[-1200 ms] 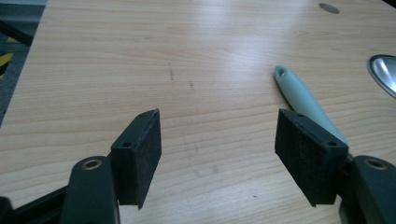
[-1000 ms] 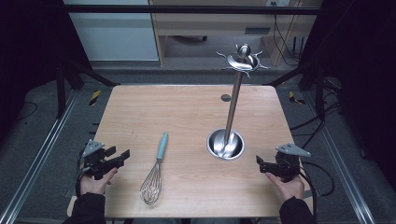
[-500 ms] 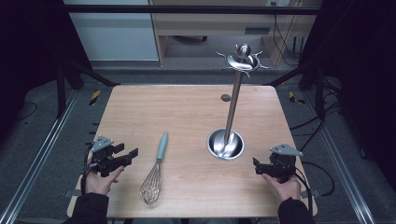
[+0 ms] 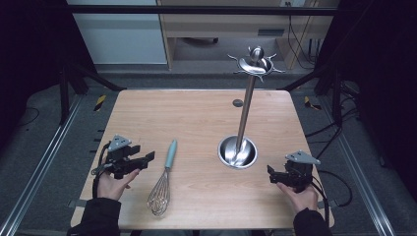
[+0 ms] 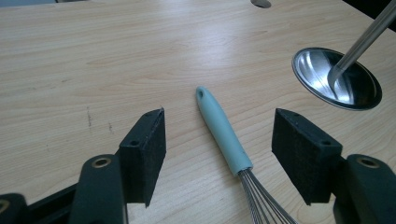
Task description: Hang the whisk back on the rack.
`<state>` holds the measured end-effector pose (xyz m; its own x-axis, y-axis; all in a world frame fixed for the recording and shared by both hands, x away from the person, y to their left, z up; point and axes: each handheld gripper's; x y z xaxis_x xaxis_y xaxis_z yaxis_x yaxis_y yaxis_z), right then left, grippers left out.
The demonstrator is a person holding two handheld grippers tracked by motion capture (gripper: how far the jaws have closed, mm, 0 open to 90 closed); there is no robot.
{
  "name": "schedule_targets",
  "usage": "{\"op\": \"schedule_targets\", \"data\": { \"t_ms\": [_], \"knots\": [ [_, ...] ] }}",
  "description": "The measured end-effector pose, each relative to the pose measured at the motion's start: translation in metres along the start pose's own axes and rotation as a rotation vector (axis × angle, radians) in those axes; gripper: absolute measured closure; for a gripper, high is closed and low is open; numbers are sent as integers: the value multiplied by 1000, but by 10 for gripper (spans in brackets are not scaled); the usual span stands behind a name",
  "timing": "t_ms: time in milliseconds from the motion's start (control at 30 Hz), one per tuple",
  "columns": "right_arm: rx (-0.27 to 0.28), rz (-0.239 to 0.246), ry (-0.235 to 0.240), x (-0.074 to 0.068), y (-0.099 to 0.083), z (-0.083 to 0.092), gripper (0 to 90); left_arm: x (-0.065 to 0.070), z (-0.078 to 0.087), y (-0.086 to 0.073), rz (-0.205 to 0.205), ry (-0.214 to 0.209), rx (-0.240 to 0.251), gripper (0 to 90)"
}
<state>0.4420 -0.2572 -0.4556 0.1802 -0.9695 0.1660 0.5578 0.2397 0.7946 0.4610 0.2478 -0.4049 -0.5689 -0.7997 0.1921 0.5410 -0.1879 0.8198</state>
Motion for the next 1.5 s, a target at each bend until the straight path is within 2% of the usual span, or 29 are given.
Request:
{"op": "schedule_targets", "data": {
  "t_ms": [133, 300, 433, 467, 633, 833, 1067, 1133, 1300, 1500],
  "knots": [
    [-6, -4, 1, 0, 0, -1, 73, 2, -4, 7, -11, 2, -44, 350],
    [-5, 0, -2, 0, 0, -1, 73, 7, -8, 13, -22, 3, -71, 350],
    [-7, -2, -1, 0, 0, -1, 73, 13, -17, 19, -43, 6, -109, 350],
    [-6, 1, 1, 0, 0, -1, 73, 16, -22, 22, -55, 18, -131, 351],
    [-4, 11, -1, 1, 0, -1, 73, 19, -35, 26, -61, 24, -171, 353],
    [-13, 20, -6, 1, -1, -2, 73, 21, -46, 28, -67, 36, -208, 367],
    [-12, 25, -4, 2, -1, -3, 73, 23, -60, 25, -74, 63, -276, 375],
    [-19, 27, -5, 1, -1, -4, 73, 23, -65, 25, -65, 70, -301, 382],
    [-21, 34, -9, 0, 0, -4, 73, 24, -73, 23, -61, 76, -323, 390],
    [-26, 40, -9, -1, 1, -5, 74, 25, -86, 20, -54, 91, -384, 417]
  ]
}}
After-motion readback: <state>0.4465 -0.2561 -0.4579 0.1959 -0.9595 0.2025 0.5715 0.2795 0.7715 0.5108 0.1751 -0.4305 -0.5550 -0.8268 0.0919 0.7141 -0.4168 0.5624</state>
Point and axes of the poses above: each handheld gripper's, and its own axes: z roughly backward along the jaws, y roughly out of its top, x roughly to its right, and after that the axes turned 9 degrees about -y, right-handed
